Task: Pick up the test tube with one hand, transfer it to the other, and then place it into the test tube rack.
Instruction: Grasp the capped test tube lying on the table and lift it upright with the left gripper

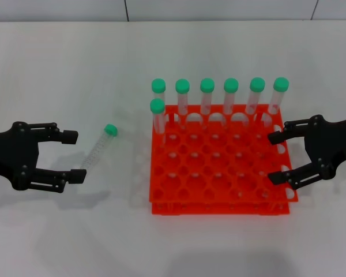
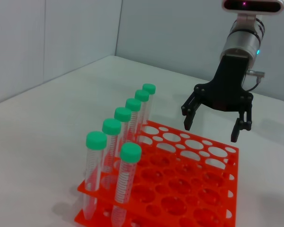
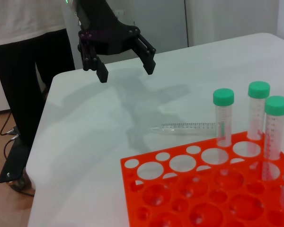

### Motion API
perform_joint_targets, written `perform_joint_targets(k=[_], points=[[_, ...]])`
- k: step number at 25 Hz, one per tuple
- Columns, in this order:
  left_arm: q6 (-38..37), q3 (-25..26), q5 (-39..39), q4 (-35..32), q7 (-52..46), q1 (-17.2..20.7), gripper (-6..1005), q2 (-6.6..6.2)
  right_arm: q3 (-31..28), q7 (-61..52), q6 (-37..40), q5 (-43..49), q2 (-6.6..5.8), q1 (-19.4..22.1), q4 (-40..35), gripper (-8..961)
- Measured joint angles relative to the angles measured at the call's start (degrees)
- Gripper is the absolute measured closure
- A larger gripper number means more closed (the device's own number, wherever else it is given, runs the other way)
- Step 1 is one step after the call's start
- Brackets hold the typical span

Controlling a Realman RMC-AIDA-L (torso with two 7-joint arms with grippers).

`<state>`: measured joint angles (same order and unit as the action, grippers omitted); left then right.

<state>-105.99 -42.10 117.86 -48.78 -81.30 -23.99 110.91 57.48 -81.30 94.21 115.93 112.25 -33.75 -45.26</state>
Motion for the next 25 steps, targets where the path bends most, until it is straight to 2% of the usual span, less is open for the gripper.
perform_joint_targets(k=[21,25], points=[[0.00,0.00,0.37,0.00,-0.59,-0.01,164,0.00,0.18,0.00,-0.13,0.00,0.07,0.00,0.07,84],[-0.01,0.00,0.86,-0.76,-3.17,-0.46,170,0.32,-0.02,0.00,-0.16,0.00,0.07,0.03,0.10,84]])
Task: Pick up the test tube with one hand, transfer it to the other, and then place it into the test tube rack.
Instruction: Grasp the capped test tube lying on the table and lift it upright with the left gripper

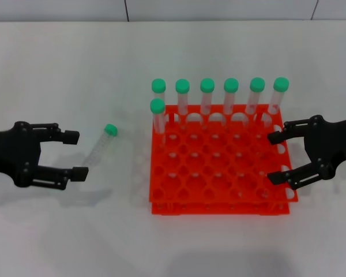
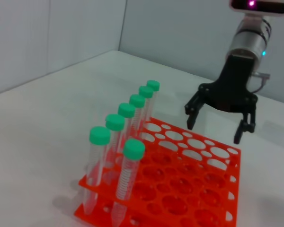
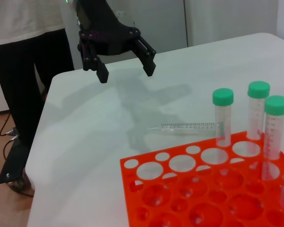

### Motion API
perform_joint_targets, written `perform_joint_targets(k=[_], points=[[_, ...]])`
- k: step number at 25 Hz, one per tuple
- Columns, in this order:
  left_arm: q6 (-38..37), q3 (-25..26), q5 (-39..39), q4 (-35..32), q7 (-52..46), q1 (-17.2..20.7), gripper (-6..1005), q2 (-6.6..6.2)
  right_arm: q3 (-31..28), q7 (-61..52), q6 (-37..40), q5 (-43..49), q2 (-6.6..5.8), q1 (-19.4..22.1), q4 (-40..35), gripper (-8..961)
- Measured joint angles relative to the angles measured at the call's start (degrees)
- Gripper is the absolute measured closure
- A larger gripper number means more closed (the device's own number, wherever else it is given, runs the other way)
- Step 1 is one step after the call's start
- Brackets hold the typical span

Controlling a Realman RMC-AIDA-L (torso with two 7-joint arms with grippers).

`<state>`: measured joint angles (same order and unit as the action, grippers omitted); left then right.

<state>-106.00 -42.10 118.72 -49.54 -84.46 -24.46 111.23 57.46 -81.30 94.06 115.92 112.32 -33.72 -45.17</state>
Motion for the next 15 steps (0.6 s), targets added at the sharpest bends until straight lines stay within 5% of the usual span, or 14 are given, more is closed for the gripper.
perform_joint_targets(k=[9,15], points=[[-3.32,-0.10,1.94,-10.34,-18.99,-0.33,181,1.54,-0.07,0.00,-0.02,0.01,-0.01,0.06,-0.04,84],[-4.18,-0.95,5.06,-17.76,-33.36,-1.44,189,1.15,-0.07,0.03,-0.23,0.01,-0.08,0.06,-0.09,84]])
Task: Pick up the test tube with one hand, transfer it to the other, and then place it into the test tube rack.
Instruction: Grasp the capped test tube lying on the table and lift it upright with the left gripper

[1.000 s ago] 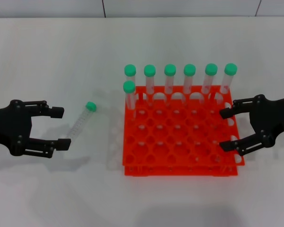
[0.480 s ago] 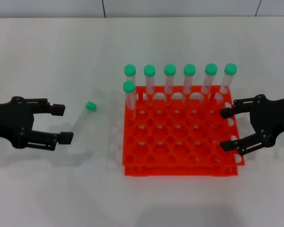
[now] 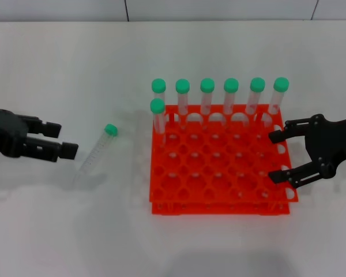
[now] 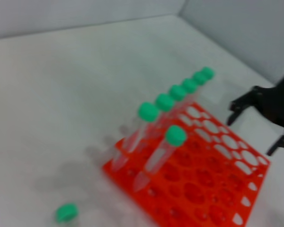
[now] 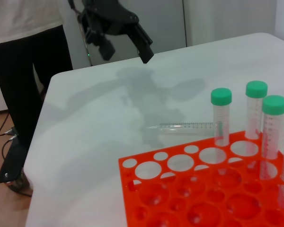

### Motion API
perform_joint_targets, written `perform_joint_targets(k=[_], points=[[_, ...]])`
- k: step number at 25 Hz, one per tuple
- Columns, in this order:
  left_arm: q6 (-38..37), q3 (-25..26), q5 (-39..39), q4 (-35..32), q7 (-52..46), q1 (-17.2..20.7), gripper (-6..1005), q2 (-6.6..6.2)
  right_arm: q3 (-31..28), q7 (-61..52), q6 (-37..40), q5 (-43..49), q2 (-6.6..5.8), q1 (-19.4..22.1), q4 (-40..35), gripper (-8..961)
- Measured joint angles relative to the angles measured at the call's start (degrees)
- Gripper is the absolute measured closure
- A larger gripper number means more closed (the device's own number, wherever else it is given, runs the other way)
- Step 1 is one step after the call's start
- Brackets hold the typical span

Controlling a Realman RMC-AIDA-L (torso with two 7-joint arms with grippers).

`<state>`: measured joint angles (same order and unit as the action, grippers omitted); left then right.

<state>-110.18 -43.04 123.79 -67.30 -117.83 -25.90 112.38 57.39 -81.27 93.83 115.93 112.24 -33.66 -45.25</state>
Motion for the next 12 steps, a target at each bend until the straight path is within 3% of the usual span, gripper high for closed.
perform_joint_targets(k=[7,12], points=[[0.00,-2.70,10.20,-1.29,-13.80,-4.96,198,-0.95,0.24,0.66,-1.04,-0.04,0.38,0.00,-0.01,84],[0.83,-5.84,17.19,-1.00,-16.42,-7.29,205,-0.27,0.10,1.38,-1.12,-0.13,0.74,0.00,-0.01,83]])
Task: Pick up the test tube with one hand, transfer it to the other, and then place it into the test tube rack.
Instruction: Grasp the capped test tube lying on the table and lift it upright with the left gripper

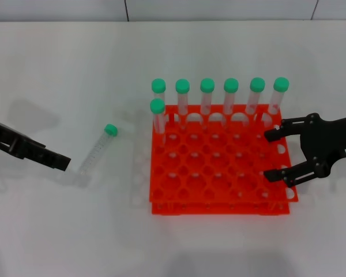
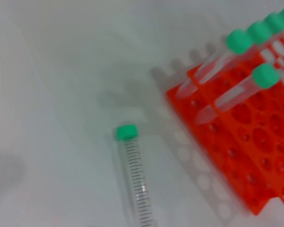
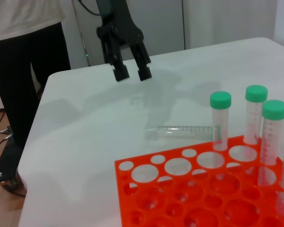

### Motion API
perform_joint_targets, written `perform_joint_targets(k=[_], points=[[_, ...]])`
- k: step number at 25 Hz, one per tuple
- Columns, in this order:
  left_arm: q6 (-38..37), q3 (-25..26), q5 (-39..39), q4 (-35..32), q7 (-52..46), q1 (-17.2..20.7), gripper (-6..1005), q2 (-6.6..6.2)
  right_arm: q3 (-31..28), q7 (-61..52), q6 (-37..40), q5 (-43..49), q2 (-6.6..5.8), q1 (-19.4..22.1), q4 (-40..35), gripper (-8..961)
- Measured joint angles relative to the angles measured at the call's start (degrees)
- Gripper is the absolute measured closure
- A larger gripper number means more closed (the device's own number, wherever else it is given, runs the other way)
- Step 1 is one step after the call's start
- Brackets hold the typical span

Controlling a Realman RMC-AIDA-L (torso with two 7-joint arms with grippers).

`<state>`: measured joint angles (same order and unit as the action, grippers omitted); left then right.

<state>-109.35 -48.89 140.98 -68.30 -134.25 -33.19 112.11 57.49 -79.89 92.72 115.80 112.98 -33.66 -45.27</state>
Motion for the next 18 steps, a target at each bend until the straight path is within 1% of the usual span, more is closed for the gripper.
perform_joint_targets(k=[4,7,12,18], points=[[2.06,-0.31,4.12,0.59,-0.23,-1.12,210,1.34,0.19,0.17,-0.06,-0.19,0.30,0.00,0.00,83],[4.36,-1.61,5.97,1.67,-1.08,-1.65,214,2.05,0.28,0.17,-0.13,-0.05,0.67,0.00,0.00,83],[8.23,-5.04,7.95,5.21,-2.53,-3.02,220,2.47,0.34,0.18,-0.18,0.04,0.77,0.00,0.00,83],[11.88,-5.82,9.65,9.02,-3.00,-5.24,228,3.35,0.34,0.17,-0.18,0.10,0.89,0.00,0.00,83]])
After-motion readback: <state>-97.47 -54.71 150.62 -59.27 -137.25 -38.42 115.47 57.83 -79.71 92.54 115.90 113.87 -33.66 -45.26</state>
